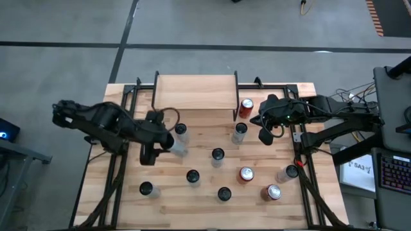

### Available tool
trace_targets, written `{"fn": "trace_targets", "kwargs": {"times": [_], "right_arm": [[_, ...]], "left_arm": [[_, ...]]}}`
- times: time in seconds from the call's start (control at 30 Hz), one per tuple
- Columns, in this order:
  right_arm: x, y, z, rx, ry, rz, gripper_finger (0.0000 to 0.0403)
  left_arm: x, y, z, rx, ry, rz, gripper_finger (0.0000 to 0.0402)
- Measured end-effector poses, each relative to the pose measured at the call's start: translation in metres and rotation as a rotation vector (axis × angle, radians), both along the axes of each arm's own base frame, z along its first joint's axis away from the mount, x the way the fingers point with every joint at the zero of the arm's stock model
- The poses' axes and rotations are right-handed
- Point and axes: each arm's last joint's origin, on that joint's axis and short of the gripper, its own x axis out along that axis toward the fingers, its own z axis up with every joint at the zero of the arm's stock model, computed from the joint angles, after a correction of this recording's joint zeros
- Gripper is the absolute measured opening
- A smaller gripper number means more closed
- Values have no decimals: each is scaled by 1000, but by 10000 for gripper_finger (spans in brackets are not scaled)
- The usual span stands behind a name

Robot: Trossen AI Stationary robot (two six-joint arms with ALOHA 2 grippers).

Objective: Place canned beverage on shelf
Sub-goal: Put the white soda can on the shelf

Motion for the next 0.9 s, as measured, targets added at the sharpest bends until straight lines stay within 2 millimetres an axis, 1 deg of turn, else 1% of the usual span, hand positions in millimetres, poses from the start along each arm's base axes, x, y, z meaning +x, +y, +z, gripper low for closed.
{"fn": "trace_targets", "kwargs": {"times": [0.1,0.23,0.37,0.47,0.63,0.73,0.83,0.9], "right_arm": [[0,0,0,0,0,0,9],[0,0,0,0,0,0,9],[0,0,0,0,0,0,9],[0,0,0,0,0,0,9],[0,0,0,-5,1,4,9],[0,0,0,-6,1,5,9],[0,0,0,-9,2,8,9],[0,0,0,-10,2,9,9]], "left_arm": [[2,12,4,34,-5,10,240],[4,36,7,93,-4,34,240],[7,67,12,153,-5,107,240],[9,95,15,182,-1,187,240],[12,145,17,97,6,249,240],[14,172,13,42,29,278,240],[19,193,5,11,72,296,240],[24,204,1,16,109,285,240]]}}
